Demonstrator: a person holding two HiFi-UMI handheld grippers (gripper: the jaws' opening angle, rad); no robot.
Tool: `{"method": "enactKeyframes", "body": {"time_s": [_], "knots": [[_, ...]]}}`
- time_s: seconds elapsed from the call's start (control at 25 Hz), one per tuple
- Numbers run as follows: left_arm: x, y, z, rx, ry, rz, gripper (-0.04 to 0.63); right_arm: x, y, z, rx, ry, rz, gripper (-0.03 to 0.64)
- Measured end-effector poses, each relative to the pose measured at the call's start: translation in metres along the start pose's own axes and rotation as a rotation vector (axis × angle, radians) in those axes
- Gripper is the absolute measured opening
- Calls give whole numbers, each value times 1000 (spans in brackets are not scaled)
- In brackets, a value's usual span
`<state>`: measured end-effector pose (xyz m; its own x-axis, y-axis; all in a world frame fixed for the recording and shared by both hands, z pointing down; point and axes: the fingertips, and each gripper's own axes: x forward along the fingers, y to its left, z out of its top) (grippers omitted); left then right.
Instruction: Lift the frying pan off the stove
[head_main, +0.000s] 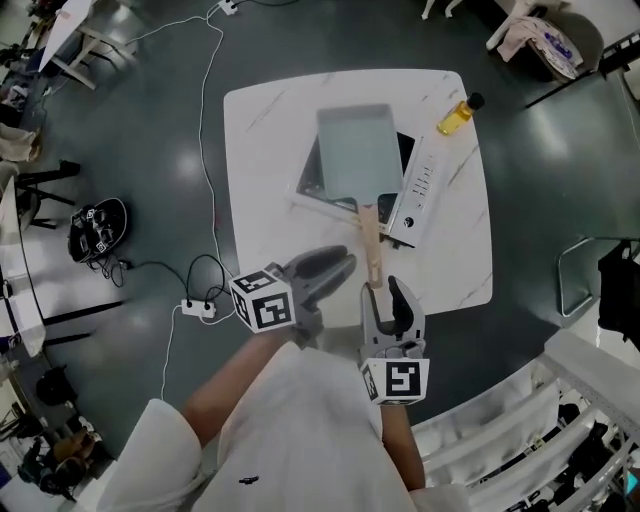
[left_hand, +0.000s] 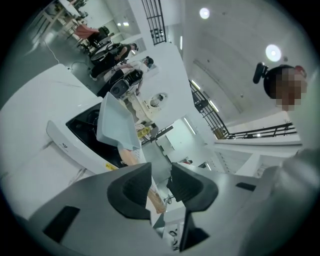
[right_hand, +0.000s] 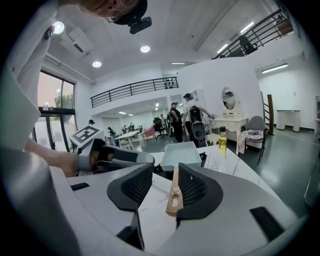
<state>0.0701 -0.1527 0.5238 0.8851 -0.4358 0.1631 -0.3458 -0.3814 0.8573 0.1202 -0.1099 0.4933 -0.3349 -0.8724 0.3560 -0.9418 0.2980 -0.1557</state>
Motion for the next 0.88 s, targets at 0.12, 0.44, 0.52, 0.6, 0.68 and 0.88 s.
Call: {"method": "enactKeyframes", "body": {"time_s": [0.12,0.44,0.52,0.6,0.68,0.88], "knots": [[15,15,-2,-30,23,-7,135,9,-2,-10,10,19,4,137],[55,49,-17,-172,95,-61,232,24,-18,-35,17,54,-6,143],[65,52,-23,-183,140,-92,232,28,-22,-41,13,68,-4,150],[74,54,-27,-190,167,-116,232,32,-24,-45,16,81,-3,152],[81,55,-27,-205,177,-130,232,33,-25,-48,24,91,-1,153],[89,60,-29,-272,193,-150,167,37,-22,-54,33,103,14,152]]}}
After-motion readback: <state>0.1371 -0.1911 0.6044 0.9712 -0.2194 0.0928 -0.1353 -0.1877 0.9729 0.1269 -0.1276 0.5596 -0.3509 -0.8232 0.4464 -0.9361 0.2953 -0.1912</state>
